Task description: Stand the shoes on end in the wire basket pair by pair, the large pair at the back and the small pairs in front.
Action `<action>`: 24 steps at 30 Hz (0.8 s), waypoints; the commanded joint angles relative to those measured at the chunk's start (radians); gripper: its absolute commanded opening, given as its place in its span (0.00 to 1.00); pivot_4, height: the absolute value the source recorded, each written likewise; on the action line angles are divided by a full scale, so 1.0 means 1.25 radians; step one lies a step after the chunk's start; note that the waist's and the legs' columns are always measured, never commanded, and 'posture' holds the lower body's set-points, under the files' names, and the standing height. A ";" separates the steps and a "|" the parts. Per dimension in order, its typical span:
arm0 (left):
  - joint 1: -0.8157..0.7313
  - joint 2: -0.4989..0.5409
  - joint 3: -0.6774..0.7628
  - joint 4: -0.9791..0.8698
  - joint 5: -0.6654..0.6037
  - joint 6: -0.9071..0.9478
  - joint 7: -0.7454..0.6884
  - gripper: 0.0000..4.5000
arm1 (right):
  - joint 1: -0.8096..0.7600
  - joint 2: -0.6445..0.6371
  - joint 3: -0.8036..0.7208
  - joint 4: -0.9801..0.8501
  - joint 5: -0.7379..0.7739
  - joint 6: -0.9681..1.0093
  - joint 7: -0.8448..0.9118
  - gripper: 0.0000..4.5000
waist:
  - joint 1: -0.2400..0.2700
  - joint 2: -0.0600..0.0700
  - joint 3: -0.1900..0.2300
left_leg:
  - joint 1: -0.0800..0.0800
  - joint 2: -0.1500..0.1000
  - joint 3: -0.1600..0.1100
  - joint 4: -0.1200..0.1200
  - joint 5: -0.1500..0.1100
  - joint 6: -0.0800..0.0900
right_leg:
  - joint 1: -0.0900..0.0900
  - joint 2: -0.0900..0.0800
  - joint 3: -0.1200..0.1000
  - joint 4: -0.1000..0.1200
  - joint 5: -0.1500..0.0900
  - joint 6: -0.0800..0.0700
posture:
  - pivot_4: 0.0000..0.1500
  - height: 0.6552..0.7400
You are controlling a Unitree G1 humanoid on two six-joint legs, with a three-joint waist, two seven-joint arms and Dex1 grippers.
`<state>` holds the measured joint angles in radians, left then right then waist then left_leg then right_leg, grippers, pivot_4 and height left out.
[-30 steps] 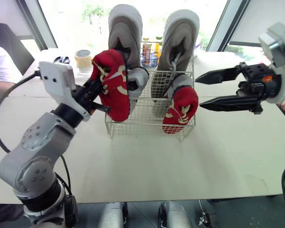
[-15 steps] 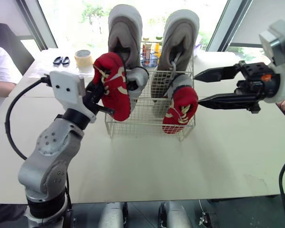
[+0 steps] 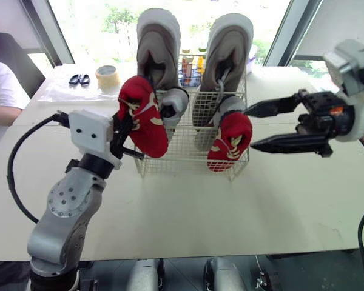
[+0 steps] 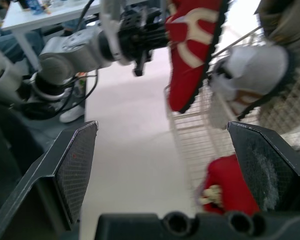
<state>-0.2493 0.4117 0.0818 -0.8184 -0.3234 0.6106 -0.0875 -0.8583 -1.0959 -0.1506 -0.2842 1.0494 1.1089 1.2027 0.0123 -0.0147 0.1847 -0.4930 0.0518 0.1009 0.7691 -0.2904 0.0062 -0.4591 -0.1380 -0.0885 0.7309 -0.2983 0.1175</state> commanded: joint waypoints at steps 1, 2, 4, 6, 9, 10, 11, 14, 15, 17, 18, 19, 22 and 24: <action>0.001 0.011 -0.043 0.008 0.021 -0.005 -0.034 0.01 | 0.005 -0.003 -0.045 -0.028 0.035 0.008 -0.024 1.00 | 0.000 0.000 0.000 | 0.000 0.000 0.000 0.000 0.000 0.000 | 0.000 0.000 0.000 0.000 0.000 0.000 | 1.00 0.15; -0.002 0.014 -0.051 0.008 0.026 -0.008 -0.041 0.01 | 0.009 0.001 -0.049 -0.030 0.039 0.009 -0.034 1.00 | 0.002 0.000 0.000 | 0.000 0.000 0.000 0.000 0.000 0.000 | 0.000 0.000 0.000 0.000 0.000 0.000 | 1.00 0.15; -0.005 0.031 -0.066 0.005 0.049 -0.022 -0.056 0.01 | 0.027 -0.002 -0.056 -0.040 0.045 0.009 -0.040 1.00 | 0.002 0.000 0.000 | 0.000 0.000 0.000 0.000 0.000 0.000 | 0.001 0.000 0.000 0.000 0.000 0.000 | 1.00 0.15; 0.001 0.041 -0.069 0.002 0.066 -0.032 -0.063 0.01 | 0.038 -0.007 -0.063 -0.053 0.057 0.013 -0.046 1.00 | 0.001 0.000 0.000 | 0.000 0.000 0.000 0.000 0.000 0.001 | 0.001 0.000 0.000 -0.001 0.000 0.000 | 1.00 0.15; 0.015 0.022 -0.054 0.010 0.087 -0.040 -0.038 0.01 | 0.048 -0.007 -0.073 -0.072 0.079 0.015 -0.062 1.00 | 0.000 0.000 0.000 | 0.000 0.000 0.000 0.000 0.000 0.001 | 0.000 0.000 0.000 -0.001 0.000 0.000 | 1.00 0.15; 0.024 0.018 -0.051 0.016 0.110 -0.052 -0.025 0.01 | 0.050 -0.003 -0.077 -0.076 0.087 0.015 -0.071 1.00 | -0.001 0.000 0.000 | 0.000 0.000 0.000 0.000 0.000 0.001 | 0.000 0.000 0.000 -0.001 0.000 0.000 | 1.00 0.15; 0.033 0.016 -0.052 0.022 0.136 -0.069 -0.015 0.01 | 0.053 0.001 -0.080 -0.079 0.093 0.014 -0.081 1.00 | -0.001 0.000 0.000 | 0.000 0.000 0.000 0.000 0.000 0.001 | 0.000 0.000 0.000 0.000 0.000 0.000 | 1.00 0.15; 0.048 -0.013 -0.050 0.028 0.143 -0.075 -0.006 0.01 | 0.068 0.002 -0.083 -0.082 0.095 0.007 -0.094 1.00 | -0.002 0.000 0.000 | 0.000 0.001 0.000 0.000 0.000 0.001 | 0.000 0.000 0.000 0.000 0.000 0.000 | 1.00 0.15; 0.050 -0.013 -0.054 0.027 0.147 -0.078 -0.014 0.01 | 0.072 0.000 -0.083 -0.083 0.094 0.005 -0.095 1.00 | -0.002 0.000 0.000 | 0.000 0.001 0.000 0.000 -0.001 0.001 | 0.000 0.000 0.000 0.000 0.000 0.000 | 1.00 0.15; 0.057 -0.038 -0.040 0.022 0.111 -0.045 -0.016 0.01 | 0.075 -0.002 -0.086 -0.080 0.097 0.001 -0.097 1.00 | -0.002 0.001 0.000 | 0.000 0.001 0.000 0.000 -0.001 0.001 | 0.000 0.000 0.000 0.000 0.000 0.000 | 1.00 0.15; 0.059 -0.049 -0.031 0.019 0.099 -0.028 -0.011 0.01 | 0.077 -0.002 -0.087 -0.079 0.098 0.000 -0.097 1.00 | -0.002 0.001 -0.001 | 0.000 0.001 0.000 0.000 -0.001 0.001 | 0.000 0.000 0.000 0.000 0.000 0.000 | 1.00 0.15; 0.061 -0.056 -0.022 0.017 0.084 -0.013 -0.013 0.01 | 0.079 -0.002 -0.087 -0.079 0.099 -0.002 -0.098 1.00 | -0.002 0.001 -0.001 | 0.000 0.001 -0.001 0.000 -0.001 0.001 | 0.000 0.000 0.000 0.000 0.000 0.000 | 1.00 0.15; 0.064 -0.079 0.005 0.003 0.048 0.025 -0.015 0.01 | 0.084 0.001 -0.084 -0.079 0.096 -0.008 -0.098 1.00 | -0.002 0.001 -0.001 | 0.001 0.001 -0.001 0.000 -0.001 0.001 | 0.000 0.000 0.000 0.000 0.000 0.000 | 1.00 0.15; 0.069 -0.086 0.025 -0.013 0.015 0.049 -0.024 0.27 | 0.088 0.001 -0.082 -0.076 0.092 -0.015 -0.096 1.00 | -0.001 0.001 -0.001 | 0.001 0.001 -0.001 0.000 -0.001 0.001 | 0.000 0.000 0.000 0.000 0.000 0.000 | 1.00 0.15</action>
<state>-0.1746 0.3038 0.0788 -0.8104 -0.2766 0.6418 -0.1164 -0.7424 -1.0901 -0.2159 -0.3725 1.1578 1.1086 1.0816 0.0113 -0.0139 0.1839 -0.4922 0.0527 0.0992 0.7688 -0.2913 0.0078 -0.4591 -0.1374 -0.0880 0.7306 -0.2983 0.1175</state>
